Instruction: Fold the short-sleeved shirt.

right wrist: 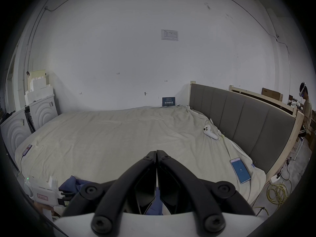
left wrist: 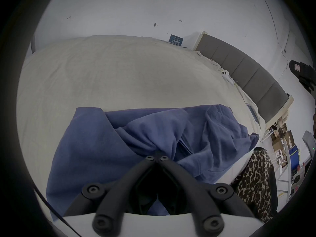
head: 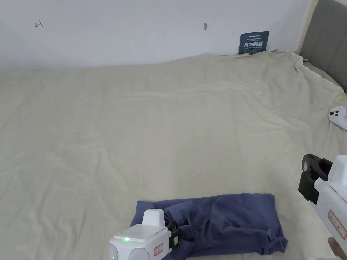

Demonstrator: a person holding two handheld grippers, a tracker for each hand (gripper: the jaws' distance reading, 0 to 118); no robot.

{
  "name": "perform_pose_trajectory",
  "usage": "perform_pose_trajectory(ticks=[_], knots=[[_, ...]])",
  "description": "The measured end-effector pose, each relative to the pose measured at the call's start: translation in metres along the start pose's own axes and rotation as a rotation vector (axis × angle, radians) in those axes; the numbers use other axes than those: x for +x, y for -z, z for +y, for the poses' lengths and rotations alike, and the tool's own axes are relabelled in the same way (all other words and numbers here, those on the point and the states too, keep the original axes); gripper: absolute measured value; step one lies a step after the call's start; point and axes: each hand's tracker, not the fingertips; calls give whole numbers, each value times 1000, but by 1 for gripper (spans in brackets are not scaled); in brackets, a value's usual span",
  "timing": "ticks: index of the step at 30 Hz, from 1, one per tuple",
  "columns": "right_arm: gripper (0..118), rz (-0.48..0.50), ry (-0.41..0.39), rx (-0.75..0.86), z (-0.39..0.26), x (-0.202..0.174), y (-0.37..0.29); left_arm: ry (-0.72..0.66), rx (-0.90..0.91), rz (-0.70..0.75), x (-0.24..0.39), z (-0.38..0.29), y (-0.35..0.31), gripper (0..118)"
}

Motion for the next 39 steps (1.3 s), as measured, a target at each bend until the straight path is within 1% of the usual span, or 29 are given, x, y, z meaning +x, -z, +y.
perform_pose_trajectory(ticks=[4,7,9,14,19,22,25,28,31,33,34,35,36,37,39], knots=[[0,-2,0,-3,-2,3,-1,-12,33,-6,8,-2,-4,0],[0,-8,2,-5,-3,5,0,14,43,-22,19,-1,-6,0],[0,-12,6,-2,-3,6,-1,8,22,-69,24,1,-2,0],[0,-21,10,2,-1,9,-3,-15,4,-83,32,2,8,0],[0,-28,6,3,-1,11,-3,2,21,-112,32,13,-5,0],[0,-26,5,5,1,12,-3,-56,77,-139,17,30,-23,0],[0,-23,0,8,4,7,-4,-83,107,-159,-5,52,-49,0],[0,-19,-4,12,7,3,-4,-98,107,-187,-35,75,-77,0],[0,-11,-4,14,9,-3,-3,-131,118,-179,-65,89,-99,0],[0,-4,-4,12,10,-6,-2,-166,98,-173,-86,94,-107,7],[0,1,-6,10,10,-8,-1,-174,86,-163,-95,95,-109,15],[0,4,-8,10,10,-10,-1,-178,76,-149,-102,94,-110,28],[0,7,-10,9,10,-13,-1,-181,62,-129,-110,93,-111,54],[0,10,-12,7,11,-14,-1,-195,55,-112,-118,90,-110,74],[0,15,-16,3,10,-17,0,-222,38,-97,-131,84,-105,101]])
